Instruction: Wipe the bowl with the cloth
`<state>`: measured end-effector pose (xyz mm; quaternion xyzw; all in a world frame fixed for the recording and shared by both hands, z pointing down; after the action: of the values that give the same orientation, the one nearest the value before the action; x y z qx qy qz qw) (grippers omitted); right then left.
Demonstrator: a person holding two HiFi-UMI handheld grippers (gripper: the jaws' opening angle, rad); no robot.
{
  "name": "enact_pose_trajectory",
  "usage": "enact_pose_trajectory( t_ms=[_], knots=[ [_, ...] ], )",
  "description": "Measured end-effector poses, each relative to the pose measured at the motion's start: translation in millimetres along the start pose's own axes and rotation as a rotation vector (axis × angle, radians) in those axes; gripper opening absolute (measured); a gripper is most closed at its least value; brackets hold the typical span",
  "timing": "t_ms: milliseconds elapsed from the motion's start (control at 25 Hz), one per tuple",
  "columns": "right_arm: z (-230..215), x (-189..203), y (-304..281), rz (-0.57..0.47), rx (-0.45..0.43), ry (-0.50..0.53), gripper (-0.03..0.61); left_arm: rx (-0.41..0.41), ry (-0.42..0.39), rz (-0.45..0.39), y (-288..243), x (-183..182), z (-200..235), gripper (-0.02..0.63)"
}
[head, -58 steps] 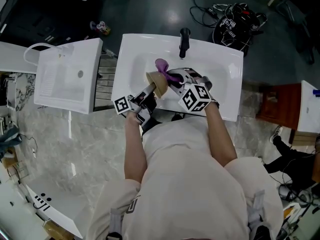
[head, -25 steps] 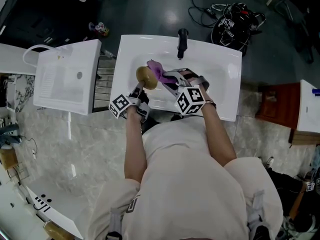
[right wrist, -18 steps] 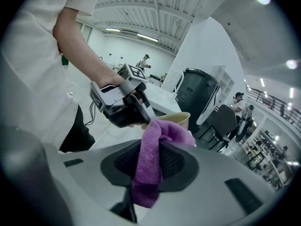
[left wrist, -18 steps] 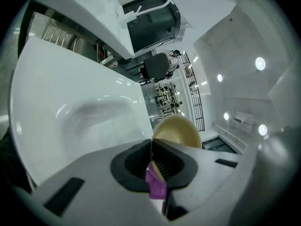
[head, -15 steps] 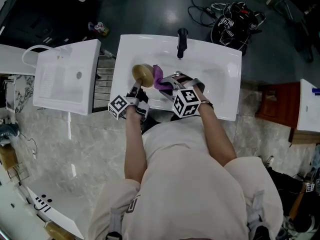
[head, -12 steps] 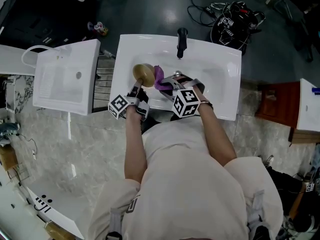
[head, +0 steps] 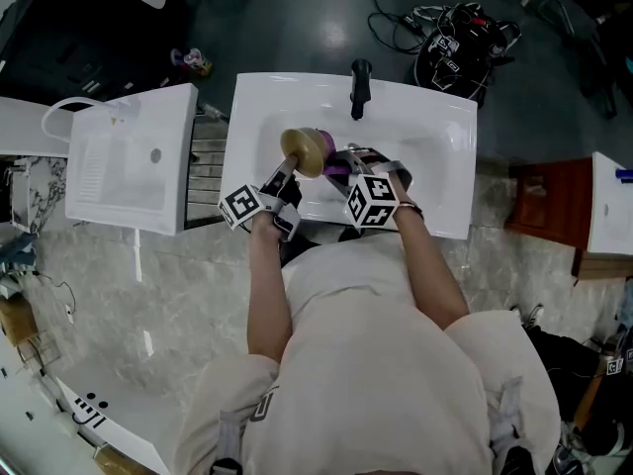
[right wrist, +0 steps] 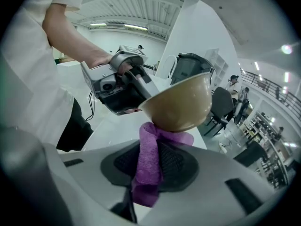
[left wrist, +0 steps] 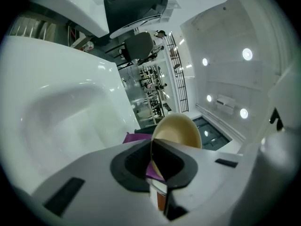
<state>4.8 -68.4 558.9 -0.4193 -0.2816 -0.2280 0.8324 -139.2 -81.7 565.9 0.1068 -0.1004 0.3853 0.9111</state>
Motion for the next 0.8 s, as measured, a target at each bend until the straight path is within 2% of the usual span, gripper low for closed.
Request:
enact_pose_trajectory(
  t_ms=[80, 240, 320, 400, 480, 640, 800],
  knots=[
    [-7.1, 2.5, 1.0, 0.015, 0.045, -0.038, 0.089, 0.058, 0.022, 0.025, -7.5, 2.0, -6.4, 0.017],
    [-19.5, 5.5, 2.8, 0.034, 0.135, -0.113, 0.089, 0.081, 0.062, 0.08, -9.8, 3.1, -8.2, 0.017],
    [-26.1, 4.6, 3.2, 0.031, 0.184, -0.152, 0.089, 0.034, 0.021, 0.148, -4.8, 0.5, -2.0, 0.017],
    [-35.4, 1.7, 2.9, 0.032, 0.236, -0.192, 0.089, -0.073, -0.056, 0.247, 3.5, -5.3, 8.7, 0.017],
    [-43.2, -4.4, 1.0, 0.043, 0.286, -0.223, 0.089, -0.137, -0.092, 0.308, 9.4, -13.9, 13.9, 0.018],
    [-43.0, -16.4, -3.0, 0.07, 0.36, -0.274, 0.089, -0.18, -0.132, 0.389, 13.1, -33.0, 19.2, 0.025],
    [-39.6, -24.7, -11.8, 0.128, 0.425, -0.34, 0.089, -0.194, -0.135, 0.459, 11.8, -53.6, 25.7, 0.025]
  ],
)
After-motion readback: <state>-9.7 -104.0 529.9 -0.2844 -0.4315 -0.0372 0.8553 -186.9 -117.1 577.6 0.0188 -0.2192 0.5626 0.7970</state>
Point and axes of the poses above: the fingertips, and each gripper's own axes: y backward along the fingers, z to its left, x out of its underside, the point moved 7 cm from there along y, backward along the fingers, and after that the axes turned 13 degrees about x, right-handed, at the moved point
